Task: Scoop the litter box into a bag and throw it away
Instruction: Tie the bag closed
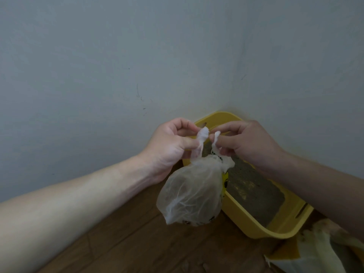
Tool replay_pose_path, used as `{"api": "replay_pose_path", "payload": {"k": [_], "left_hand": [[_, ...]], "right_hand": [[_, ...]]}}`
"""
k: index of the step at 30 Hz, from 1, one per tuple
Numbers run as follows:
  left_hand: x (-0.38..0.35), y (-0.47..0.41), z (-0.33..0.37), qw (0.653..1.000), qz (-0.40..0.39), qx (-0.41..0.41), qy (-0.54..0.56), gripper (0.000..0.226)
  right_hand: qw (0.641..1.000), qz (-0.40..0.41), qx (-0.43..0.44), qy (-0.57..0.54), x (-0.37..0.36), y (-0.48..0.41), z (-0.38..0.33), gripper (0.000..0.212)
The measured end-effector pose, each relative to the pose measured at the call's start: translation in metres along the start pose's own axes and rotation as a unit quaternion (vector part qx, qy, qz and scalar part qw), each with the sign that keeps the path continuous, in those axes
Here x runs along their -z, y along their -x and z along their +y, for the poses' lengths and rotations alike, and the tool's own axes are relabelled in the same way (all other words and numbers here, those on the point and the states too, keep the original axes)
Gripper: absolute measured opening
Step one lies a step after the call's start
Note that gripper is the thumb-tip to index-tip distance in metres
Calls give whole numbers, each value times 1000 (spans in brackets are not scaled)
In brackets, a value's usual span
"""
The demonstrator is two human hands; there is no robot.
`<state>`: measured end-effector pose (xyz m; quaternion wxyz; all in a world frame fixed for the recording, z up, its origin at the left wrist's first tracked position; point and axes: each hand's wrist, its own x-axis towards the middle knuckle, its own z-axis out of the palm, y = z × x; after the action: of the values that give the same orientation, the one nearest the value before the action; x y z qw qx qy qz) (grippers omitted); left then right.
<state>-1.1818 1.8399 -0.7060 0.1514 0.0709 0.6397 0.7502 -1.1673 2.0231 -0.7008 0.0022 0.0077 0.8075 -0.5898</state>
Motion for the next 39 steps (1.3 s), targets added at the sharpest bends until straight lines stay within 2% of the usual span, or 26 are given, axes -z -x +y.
{"api": "replay_pose_path", "payload": {"k": [6, 10, 14, 18, 22, 26, 29, 39], "left_hand": [[-5, 6, 0, 998, -29, -40, -32, 30], [-6, 6, -4, 994, -23, -71, -84, 32], [-4, 2, -12, 980, -3, -114, -162, 33], [-1, 2, -14, 953, 8, -167, -253, 29], [10, 9, -23, 930, 45, -152, -333, 56], [27, 27, -46, 921, 10, -46, -386, 98], [38, 36, -61, 925, -10, 6, -379, 112], [53, 47, -57, 953, 16, -15, -301, 75]], "right_hand": [[997, -64, -31, -31, -4, 3, -5, 40], [997, -59, -41, -38, -6, 1, -6, 40], [991, -61, -58, -103, -10, -1, -6, 40], [996, -37, -41, -77, -14, 0, -8, 33], [995, -20, -44, -87, -19, -2, -12, 33], [993, -1, -45, -110, -24, -5, -20, 25], [994, 1, -34, -105, -29, -7, -30, 19], [995, 20, 15, -100, -49, -9, -67, 17]]}}
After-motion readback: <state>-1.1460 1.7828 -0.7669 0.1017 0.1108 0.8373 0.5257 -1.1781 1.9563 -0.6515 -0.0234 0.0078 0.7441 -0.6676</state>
